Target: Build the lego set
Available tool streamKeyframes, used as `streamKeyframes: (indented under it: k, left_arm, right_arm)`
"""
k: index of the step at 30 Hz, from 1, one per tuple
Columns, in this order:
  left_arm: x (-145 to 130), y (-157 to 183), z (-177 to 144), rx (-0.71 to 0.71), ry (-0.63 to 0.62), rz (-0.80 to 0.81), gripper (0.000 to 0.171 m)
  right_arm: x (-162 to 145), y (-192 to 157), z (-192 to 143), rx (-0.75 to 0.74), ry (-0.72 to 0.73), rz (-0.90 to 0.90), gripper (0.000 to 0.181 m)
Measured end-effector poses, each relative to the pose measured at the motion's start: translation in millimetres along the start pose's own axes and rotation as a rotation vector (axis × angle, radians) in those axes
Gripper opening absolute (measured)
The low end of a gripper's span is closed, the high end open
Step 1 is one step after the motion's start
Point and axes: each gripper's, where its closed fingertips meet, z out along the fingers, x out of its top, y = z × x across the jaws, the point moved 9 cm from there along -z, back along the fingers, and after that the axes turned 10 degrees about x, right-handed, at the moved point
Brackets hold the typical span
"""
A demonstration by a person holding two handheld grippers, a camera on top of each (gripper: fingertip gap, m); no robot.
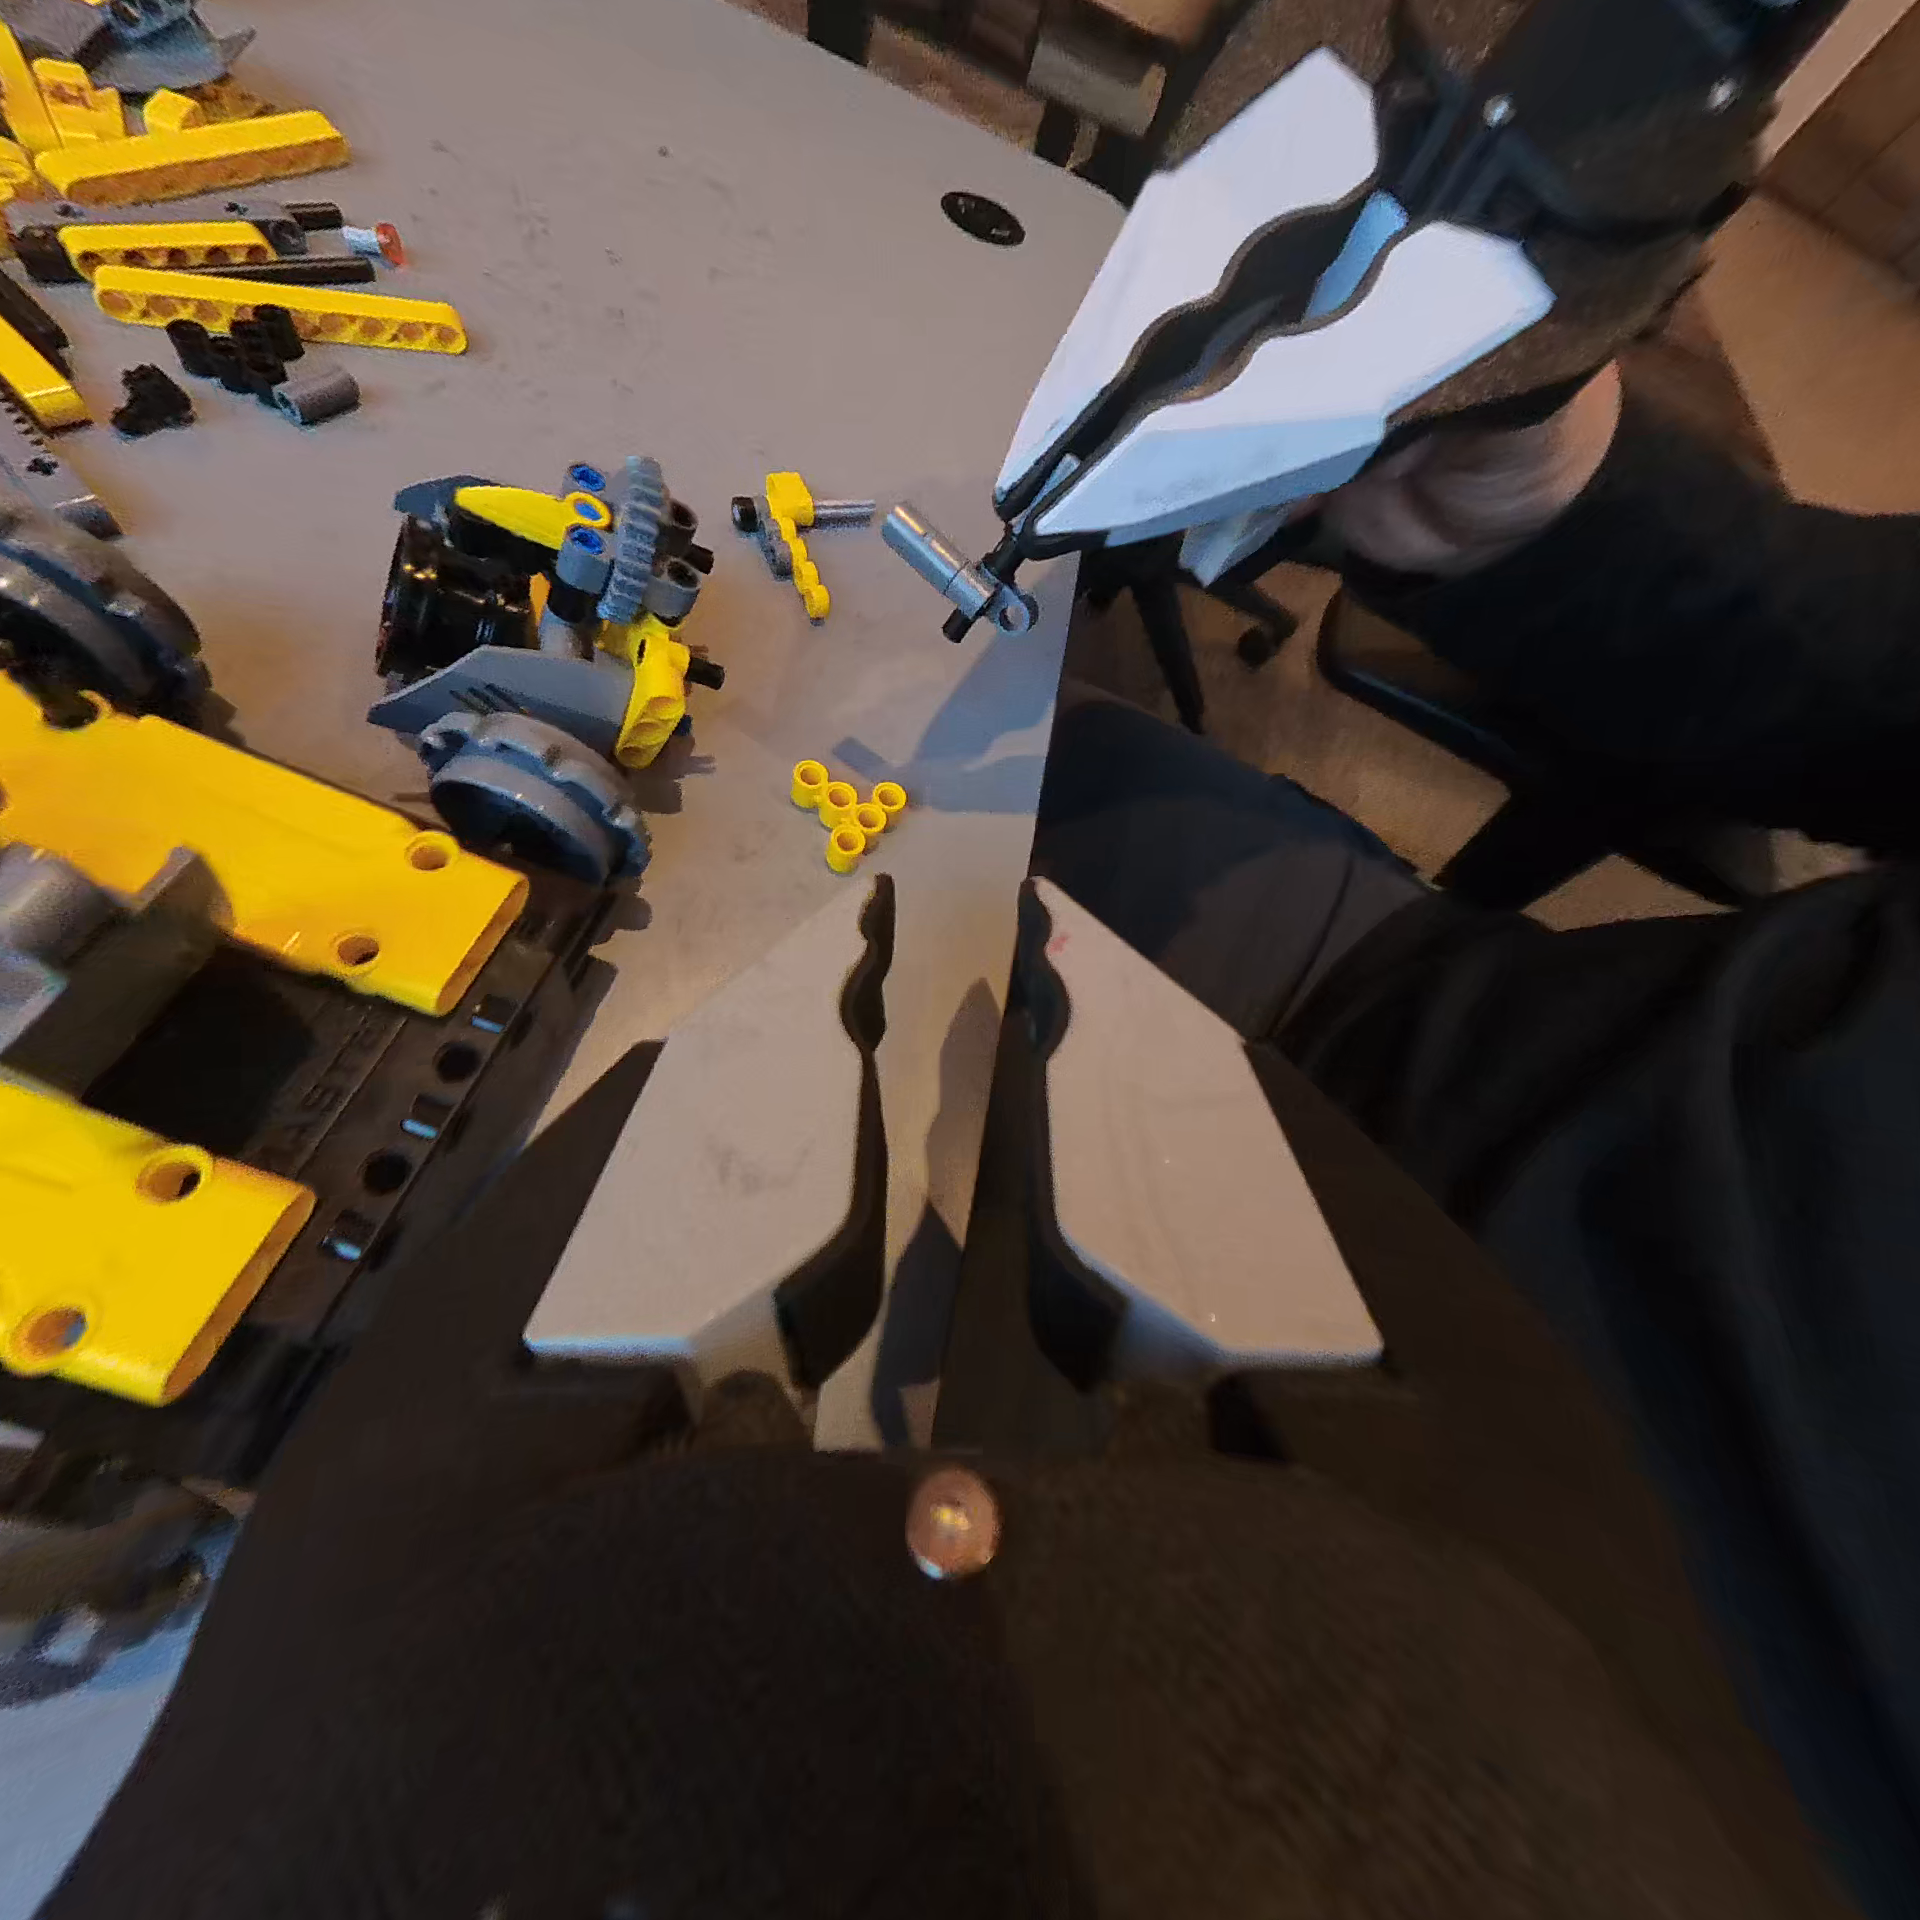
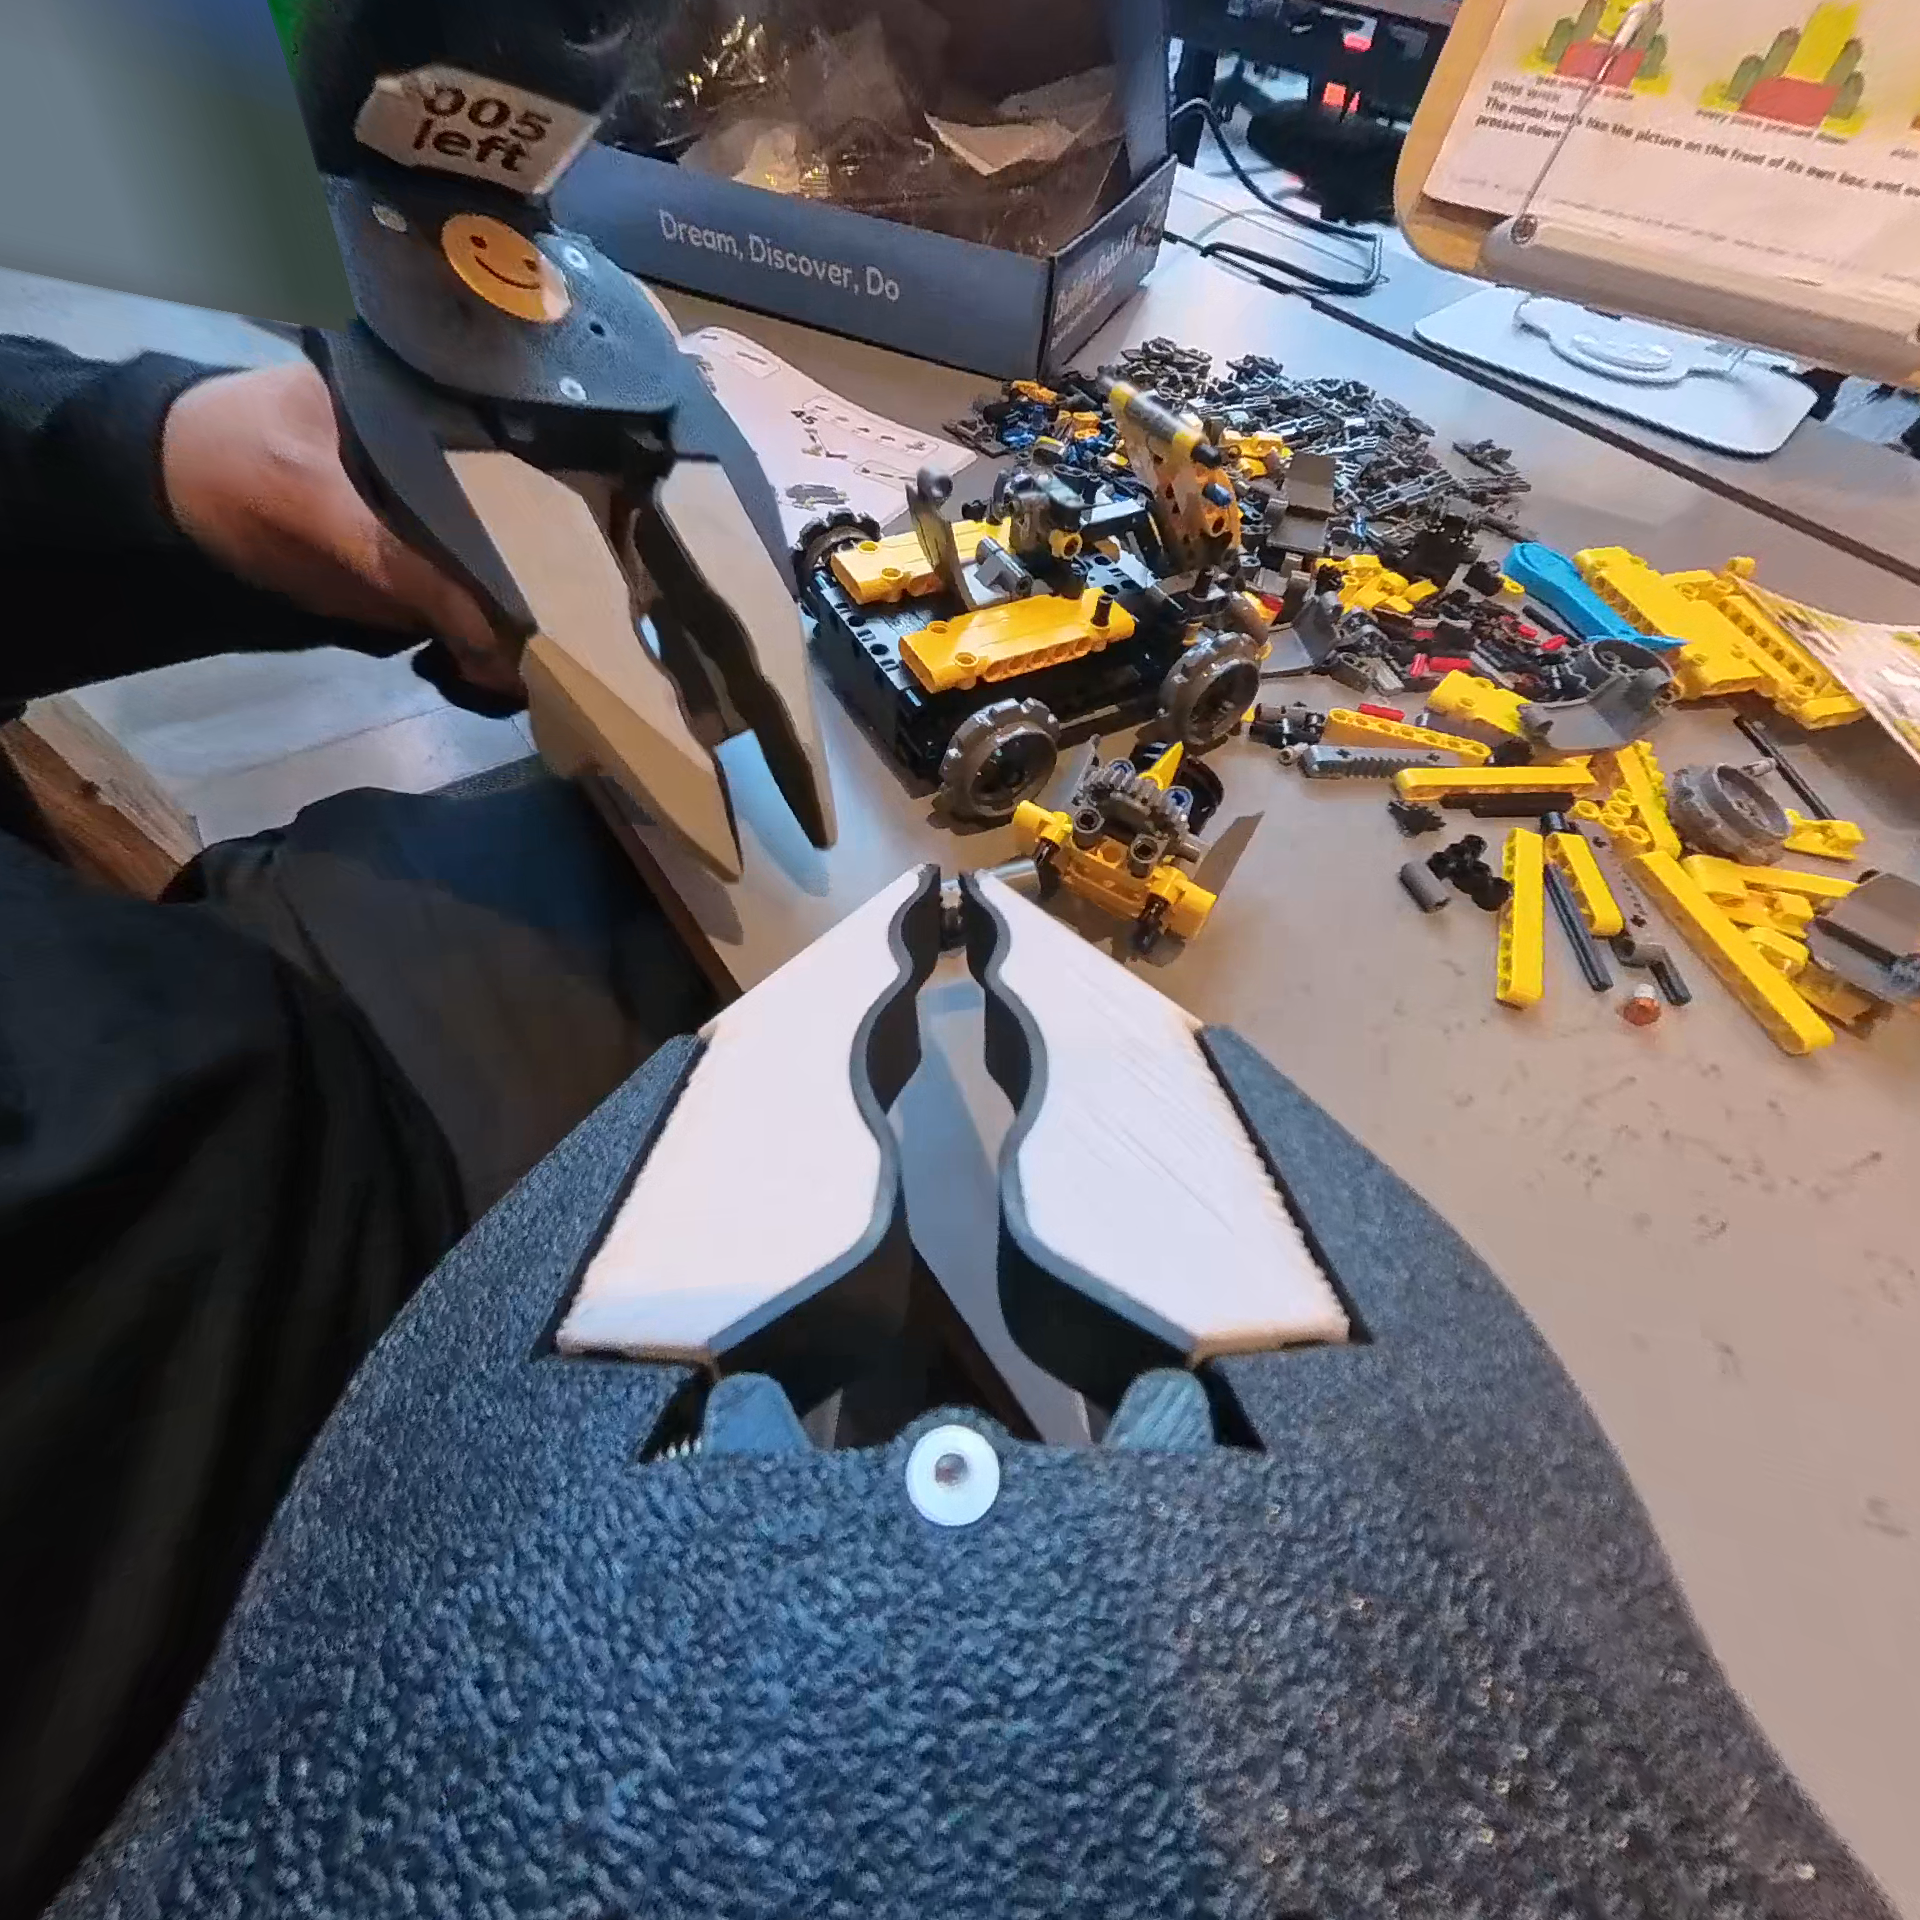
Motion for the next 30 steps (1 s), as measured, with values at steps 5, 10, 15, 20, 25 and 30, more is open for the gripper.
streamKeyframes:
  k: [5, 10, 15, 20, 25, 30]
  left_arm:
    - [1.4, 3.7, 6.9, 0.059, -0.046, 0.077, 0.022]
    - [3.2, -0.5, -2.5, 0.182, -0.029, 0.188, 0.021]
    - [-0.6, -9.2, 3.8, 0.22, -0.104, 0.213, 0.02]
    - [-0.9, -8.6, 11.4, 0.196, -0.154, 0.263, 0.02]
    - [1.3, -5.0, 17.7, 0.157, -0.165, 0.295, 0.018]
    - [9.0, -3.1, 29.9, 0.141, -0.168, 0.299, 0.019]
  right_arm:
    - [9.7, 1.9, -7.9, 0.002, 0.047, 0.004, 0.003]
    - [7.6, 2.2, -12.9, 0.039, 0.097, 0.07, 0.003]
    - [3.6, 1.4, -14.2, 0.067, 0.099, 0.087, 0.003]
    - [-1.0, 6.5, -15.3, 0.123, 0.126, 0.152, 0.003]
    - [-5.6, 13.9, -17.1, 0.168, 0.129, 0.221, 0.003]
    - [-12.5, 20.1, -15.3, 0.24, 0.133, 0.332, 0.003]
